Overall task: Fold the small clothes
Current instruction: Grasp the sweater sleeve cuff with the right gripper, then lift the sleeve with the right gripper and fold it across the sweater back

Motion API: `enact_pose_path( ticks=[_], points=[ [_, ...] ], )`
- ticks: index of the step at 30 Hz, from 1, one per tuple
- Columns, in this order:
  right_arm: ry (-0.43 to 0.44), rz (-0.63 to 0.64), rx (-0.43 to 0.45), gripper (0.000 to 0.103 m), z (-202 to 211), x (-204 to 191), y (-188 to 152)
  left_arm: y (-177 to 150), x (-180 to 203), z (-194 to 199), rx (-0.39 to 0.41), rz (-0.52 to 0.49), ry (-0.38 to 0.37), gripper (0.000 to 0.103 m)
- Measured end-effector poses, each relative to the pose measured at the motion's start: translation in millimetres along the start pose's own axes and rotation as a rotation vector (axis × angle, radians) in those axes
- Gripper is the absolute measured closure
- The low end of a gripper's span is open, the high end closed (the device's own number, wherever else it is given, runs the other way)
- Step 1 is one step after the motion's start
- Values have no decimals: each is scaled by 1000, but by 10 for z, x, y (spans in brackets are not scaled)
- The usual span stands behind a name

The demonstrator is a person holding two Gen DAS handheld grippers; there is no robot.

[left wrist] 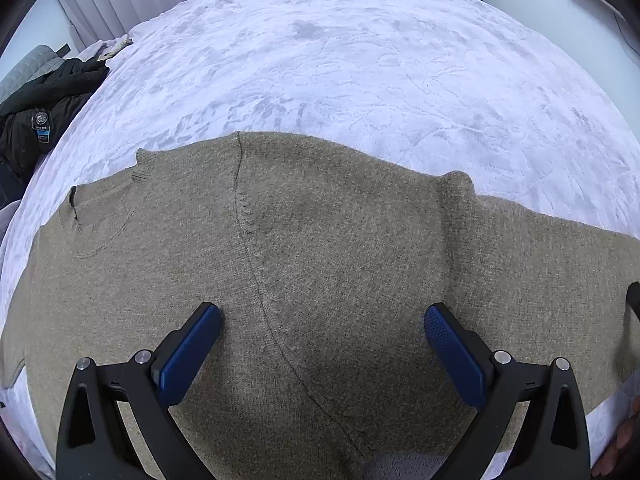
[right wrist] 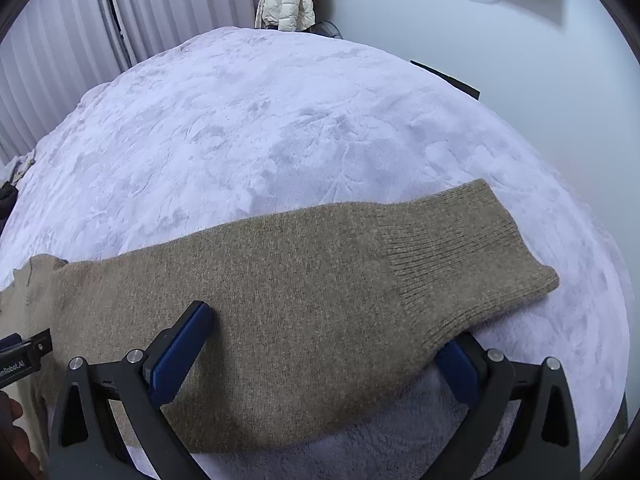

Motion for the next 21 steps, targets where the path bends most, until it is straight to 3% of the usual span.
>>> enact_pose_path(
  ticks=[2,5,7,9,12,14,16,19,21],
  points=[
    [9,-23,10,5,-4,37,37,10,0,-8,-1,4,-1,0],
    [12,-46,24,22,-13,87,89,8,1,-12,0,7,-1,0],
    [20,-69,32,63,-21,141,126,-16,1,-6,7,1,0,0],
    [69,-112,25,85,-41,216,156,-29,5,-34,13,-6,3,0],
    [102,-159,55,91,42,304,160,-38,-20,10,10,14,-16,0],
    [79,-164,118,97,220,350,133,-22,-20,75,22,28,-56,0],
    [48,-154,187,97,419,379,101,-7,11,67,20,29,-64,0],
    [17,-142,235,97,539,380,60,-2,139,-59,4,-6,-3,0],
    [-15,-113,212,98,483,336,63,11,220,-58,21,-44,36,0]
  ],
)
Point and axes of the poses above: each gripper's, at about its wrist camera, not at the fingertips, and z roughly against the way its jaws point, x to its right, y to its top, the point moved 3 cm from there along -z, roughly the way its jaws point, and after that the axes turned 2 degrees about -z, right-handed, at the moved point
